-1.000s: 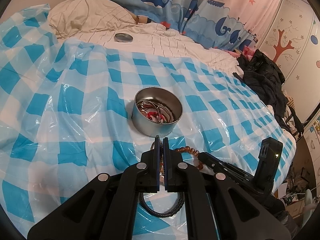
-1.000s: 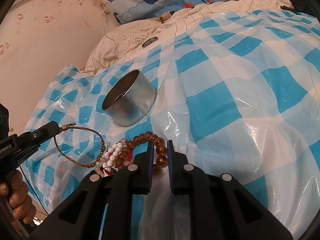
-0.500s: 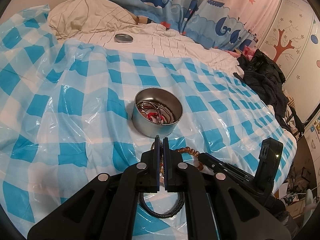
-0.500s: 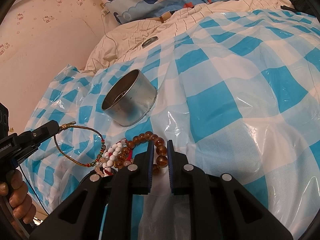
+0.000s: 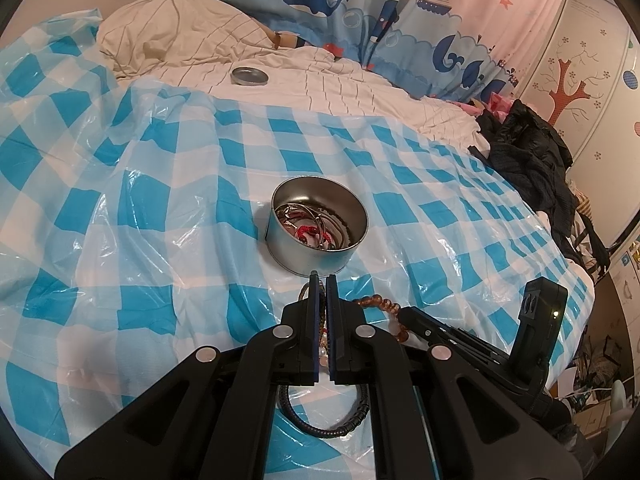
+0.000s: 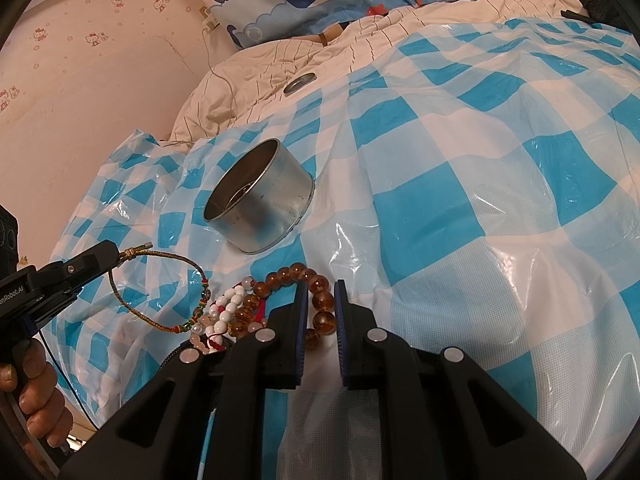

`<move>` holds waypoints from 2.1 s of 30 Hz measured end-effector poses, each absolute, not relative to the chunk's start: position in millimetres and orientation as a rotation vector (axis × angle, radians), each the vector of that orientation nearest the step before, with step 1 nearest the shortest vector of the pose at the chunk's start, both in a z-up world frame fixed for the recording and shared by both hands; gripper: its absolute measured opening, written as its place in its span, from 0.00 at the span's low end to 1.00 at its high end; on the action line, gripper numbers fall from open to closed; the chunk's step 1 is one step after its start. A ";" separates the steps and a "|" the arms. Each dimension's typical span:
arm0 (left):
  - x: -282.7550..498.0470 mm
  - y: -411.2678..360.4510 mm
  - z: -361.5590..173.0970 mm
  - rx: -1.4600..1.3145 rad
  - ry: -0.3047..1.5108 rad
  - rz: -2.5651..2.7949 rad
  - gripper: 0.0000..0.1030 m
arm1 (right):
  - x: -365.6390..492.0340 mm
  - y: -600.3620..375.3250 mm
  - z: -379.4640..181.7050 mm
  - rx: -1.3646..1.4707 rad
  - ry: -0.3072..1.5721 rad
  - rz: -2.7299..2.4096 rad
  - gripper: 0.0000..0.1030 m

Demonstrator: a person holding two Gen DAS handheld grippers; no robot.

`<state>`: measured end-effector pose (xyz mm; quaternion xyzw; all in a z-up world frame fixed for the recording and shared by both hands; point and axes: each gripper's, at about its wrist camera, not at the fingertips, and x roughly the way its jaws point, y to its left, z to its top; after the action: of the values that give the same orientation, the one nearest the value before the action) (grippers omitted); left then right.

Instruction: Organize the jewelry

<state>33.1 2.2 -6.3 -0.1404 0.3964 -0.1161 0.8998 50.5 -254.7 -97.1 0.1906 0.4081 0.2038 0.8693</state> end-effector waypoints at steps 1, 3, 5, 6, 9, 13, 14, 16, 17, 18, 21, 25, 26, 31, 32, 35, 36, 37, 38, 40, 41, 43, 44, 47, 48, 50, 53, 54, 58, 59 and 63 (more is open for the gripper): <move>33.2 2.1 -6.3 -0.291 0.820 -0.240 0.02 | 50.5 -254.7 -97.1 0.399 0.854 0.426 0.13; 33.2 2.1 -6.2 -0.291 0.820 -0.239 0.02 | 50.3 -254.1 -97.1 0.399 0.854 0.426 0.13; 33.3 2.1 -6.3 -0.291 0.820 -0.240 0.02 | 50.4 -254.4 -97.1 0.399 0.854 0.426 0.13; 33.8 1.4 -6.5 -0.291 0.820 -0.239 0.02 | 50.3 -254.1 -97.2 0.399 0.854 0.426 0.13; 33.4 2.2 -6.3 -0.290 0.820 -0.240 0.02 | 50.5 -254.7 -97.2 0.400 0.853 0.426 0.13; 33.5 1.9 -6.3 -0.290 0.820 -0.239 0.02 | 50.7 -255.2 -97.4 0.400 0.854 0.426 0.13; 33.2 2.1 -6.2 -0.291 0.820 -0.240 0.02 | 50.6 -255.3 -97.3 0.400 0.853 0.426 0.13; 33.6 3.1 -6.4 -0.295 0.818 -0.240 0.02 | 50.6 -255.7 -96.8 0.403 0.849 0.425 0.13; 33.9 4.3 -6.2 -0.298 0.817 -0.240 0.02 | 50.1 -255.0 -96.0 0.406 0.843 0.426 0.13; 34.7 6.9 -6.0 -0.302 0.815 -0.240 0.02 | 50.1 -255.1 -94.9 0.407 0.839 0.426 0.13; 35.2 17.6 -5.7 -0.319 0.808 -0.238 0.02 | 48.6 -253.6 -89.3 0.414 0.815 0.434 0.13; 34.6 29.0 -5.2 -0.346 0.803 -0.238 0.02 | 46.2 -253.0 -80.3 0.445 0.784 0.464 0.13; 34.3 30.1 -5.2 -0.351 0.802 -0.238 0.02 | 45.5 -252.9 -77.8 0.457 0.777 0.473 0.13; 34.7 32.2 -5.8 -0.381 0.801 -0.256 0.02 | 42.1 -255.4 -65.5 0.496 0.748 0.512 0.13; 35.1 32.5 -6.3 -0.387 0.801 -0.262 0.02 | 41.9 -254.3 -62.9 0.496 0.746 0.515 0.13; 37.7 28.6 -10.5 -0.371 0.819 -0.264 0.02 | 43.4 -250.2 -62.1 0.443 0.778 0.495 0.13; 38.3 27.1 -11.8 -0.368 0.823 -0.263 0.02 | 43.0 -249.1 -62.5 0.421 0.784 0.478 0.17; 39.4 26.0 -13.6 -0.362 0.828 -0.262 0.02 | 42.7 -246.8 -62.3 0.399 0.787 0.468 0.18; 38.8 24.8 -13.9 -0.362 0.828 -0.261 0.02 | 43.1 -248.1 -63.0 0.395 0.788 0.466 0.18; 37.3 25.7 -11.5 -0.371 0.812 -0.268 0.02 | 45.1 -247.4 -64.9 0.365 0.810 0.434 0.21; 36.3 25.5 -9.5 -0.375 0.802 -0.274 0.02 | 46.8 -244.2 -67.8 0.333 0.833 0.418 0.32; 33.2 26.9 -2.4 -0.385 0.767 -0.294 0.02 | 48.7 -238.2 -77.3 0.275 0.871 0.385 0.41; 32.0 26.4 0.6 -0.391 0.752 -0.304 0.02 | 50.4 -235.0 -82.2 0.249 0.891 0.379 0.41; 30.2 23.1 15.2 -0.393 0.686 -0.357 0.02 | 53.9 -227.8 -93.2 0.186 0.919 0.353 0.37; 31.1 20.6 20.2 -0.392 0.667 -0.368 0.02 | 54.1 -226.9 -93.5 0.177 0.918 0.357 0.26; 37.7 15.5 33.2 -0.401 0.619 -0.402 0.02 | 53.8 -228.3 -94.1 0.182 0.915 0.369 0.12; 56.3 10.7 43.5 -0.434 0.573 -0.436 0.02 | 51.4 -235.8 -88.5 0.237 0.892 0.396 0.12; 64.8 10.7 44.2 -0.451 0.561 -0.441 0.02 | 50.7 -236.6 -85.0 0.253 0.879 0.406 0.12; 94.1 7.6 30.6 -0.493 0.596 -0.421 0.02 | 46.7 -243.1 -65.0 0.305 0.796 0.453 0.12; 98.3 6.4 24.2 -0.489 0.626 -0.390 0.02 | 46.8 -244.6 -60.9 0.313 0.782 0.456 0.12; 97.6 -5.4 4.5 -0.359 0.799 -0.318 0.04 | 49.8 -260.2 -51.5 0.391 0.748 0.467 0.12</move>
<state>97.6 -5.4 4.5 -0.1733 0.3853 -0.1535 0.8933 49.8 -260.2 -51.5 0.1882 0.3595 0.2246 0.8859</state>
